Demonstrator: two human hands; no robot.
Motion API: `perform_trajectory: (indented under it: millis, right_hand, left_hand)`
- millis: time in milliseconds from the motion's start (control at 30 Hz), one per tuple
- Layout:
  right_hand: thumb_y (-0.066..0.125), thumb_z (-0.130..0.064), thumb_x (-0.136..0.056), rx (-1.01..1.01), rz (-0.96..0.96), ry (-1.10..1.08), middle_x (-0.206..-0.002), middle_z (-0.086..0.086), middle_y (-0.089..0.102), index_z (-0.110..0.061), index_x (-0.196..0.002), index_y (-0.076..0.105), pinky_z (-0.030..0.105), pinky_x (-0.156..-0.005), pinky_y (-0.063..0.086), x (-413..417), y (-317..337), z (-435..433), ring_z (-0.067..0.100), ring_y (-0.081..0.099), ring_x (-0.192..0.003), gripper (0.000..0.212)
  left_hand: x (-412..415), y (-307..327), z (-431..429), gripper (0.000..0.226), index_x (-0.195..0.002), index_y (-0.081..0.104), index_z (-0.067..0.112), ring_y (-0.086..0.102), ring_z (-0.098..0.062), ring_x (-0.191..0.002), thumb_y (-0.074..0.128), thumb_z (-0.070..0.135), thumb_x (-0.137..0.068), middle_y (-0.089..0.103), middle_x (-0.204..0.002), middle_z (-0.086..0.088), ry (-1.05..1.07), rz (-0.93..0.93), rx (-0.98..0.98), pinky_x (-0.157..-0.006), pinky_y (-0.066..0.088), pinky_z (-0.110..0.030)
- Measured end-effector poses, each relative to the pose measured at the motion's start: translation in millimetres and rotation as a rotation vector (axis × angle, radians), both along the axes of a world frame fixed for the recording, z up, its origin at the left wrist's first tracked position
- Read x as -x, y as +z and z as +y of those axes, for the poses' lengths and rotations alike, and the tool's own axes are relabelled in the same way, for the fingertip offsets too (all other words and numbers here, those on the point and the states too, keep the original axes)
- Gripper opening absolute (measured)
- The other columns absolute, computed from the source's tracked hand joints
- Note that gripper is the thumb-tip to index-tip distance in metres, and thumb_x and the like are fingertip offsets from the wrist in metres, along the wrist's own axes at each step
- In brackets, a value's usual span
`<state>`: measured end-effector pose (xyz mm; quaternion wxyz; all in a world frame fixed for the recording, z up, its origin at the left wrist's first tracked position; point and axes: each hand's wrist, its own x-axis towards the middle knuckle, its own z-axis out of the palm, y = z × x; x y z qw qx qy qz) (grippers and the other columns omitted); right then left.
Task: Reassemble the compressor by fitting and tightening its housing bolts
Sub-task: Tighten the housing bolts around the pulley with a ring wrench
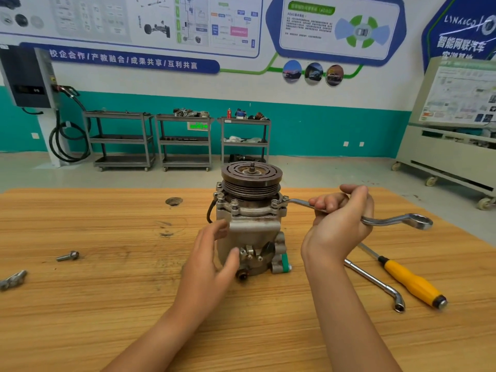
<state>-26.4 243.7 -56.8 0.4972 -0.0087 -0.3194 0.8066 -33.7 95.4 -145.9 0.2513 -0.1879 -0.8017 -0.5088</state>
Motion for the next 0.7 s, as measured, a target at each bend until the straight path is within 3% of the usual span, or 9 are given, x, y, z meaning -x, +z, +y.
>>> perform_trajectory:
  millis: [167, 267, 333, 400, 467, 600, 700]
  right_hand:
    - [0.039, -0.014, -0.097, -0.08, -0.01, 0.002, -0.043, -0.01, 0.039, -0.015, -0.07, 0.05, 0.021, -0.051, 0.046, 0, -4, 0, 0.007, 0.042, -0.043, 0.029]
    - [0.041, -0.024, -0.09, -0.295, -0.023, 0.017, -0.045, -0.007, 0.049, -0.021, -0.073, 0.061, 0.021, -0.057, 0.049, -2, -9, 3, 0.01, 0.052, -0.051, 0.026]
    - [0.037, -0.032, -0.089, -0.45, -0.056, 0.092, -0.047, -0.003, 0.056, -0.026, -0.074, 0.07, 0.019, -0.063, 0.05, -4, -10, 12, 0.013, 0.061, -0.059, 0.037]
    - [0.033, -0.036, -0.091, -0.505, -0.072, 0.2, -0.04, -0.002, 0.051, -0.025, -0.077, 0.072, 0.021, -0.067, 0.05, -1, -8, 23, 0.014, 0.061, -0.055, 0.043]
    - [0.029, -0.034, -0.096, -0.49, -0.078, 0.258, -0.035, -0.006, 0.04, -0.019, -0.082, 0.068, 0.026, -0.069, 0.049, 5, -6, 33, 0.014, 0.054, -0.046, 0.044]
    - [0.022, -0.026, -0.103, -0.314, -0.041, 0.396, -0.033, -0.007, 0.028, -0.011, -0.079, 0.06, 0.029, -0.066, 0.05, 19, -4, 44, 0.012, 0.039, -0.037, 0.048]
    - [0.023, -0.027, -0.103, -0.258, -0.032, 0.441, -0.033, -0.007, 0.027, -0.01, -0.074, 0.057, 0.028, -0.061, 0.051, 25, -4, 47, 0.012, 0.036, -0.036, 0.048]
  left_hand:
    - [0, 11, 3, 0.034, -0.111, 0.057, 0.026, 0.054, 0.007, -0.101, 0.064, 0.007, -0.084, 0.055, -0.103, 0.024, 0.053, 0.027, -0.046, -0.086, 0.045, -0.01]
    - [-6, 10, 8, 0.036, -0.107, 0.059, 0.031, 0.054, 0.006, -0.104, 0.066, 0.006, -0.082, 0.057, -0.107, 0.022, 0.045, -0.011, -0.146, -0.086, 0.042, -0.006]
    - [-11, 8, 12, 0.034, -0.099, 0.062, 0.035, 0.052, 0.006, -0.11, 0.065, 0.006, -0.082, 0.058, -0.113, 0.019, 0.029, -0.043, -0.202, -0.09, 0.044, -0.013]
    - [-15, 6, 14, 0.036, -0.095, 0.063, 0.039, 0.05, 0.011, -0.113, 0.063, 0.006, -0.083, 0.059, -0.117, 0.017, 0.008, -0.062, -0.256, -0.092, 0.045, -0.013]
    - [-18, 5, 16, 0.038, -0.093, 0.062, 0.042, 0.049, 0.009, -0.116, 0.062, 0.005, -0.083, 0.058, -0.121, 0.016, 0.0, -0.07, -0.285, -0.095, 0.044, -0.014]
    - [-19, 1, 22, 0.042, -0.091, 0.061, 0.046, 0.047, -0.002, -0.124, 0.063, 0.005, -0.083, 0.051, -0.124, 0.024, -0.003, -0.091, -0.302, -0.106, 0.04, -0.038]
    - [-19, -1, 24, 0.041, -0.088, 0.062, 0.045, 0.045, -0.004, -0.126, 0.064, 0.004, -0.083, 0.048, -0.125, 0.025, 0.013, -0.093, -0.283, -0.107, 0.038, -0.04]
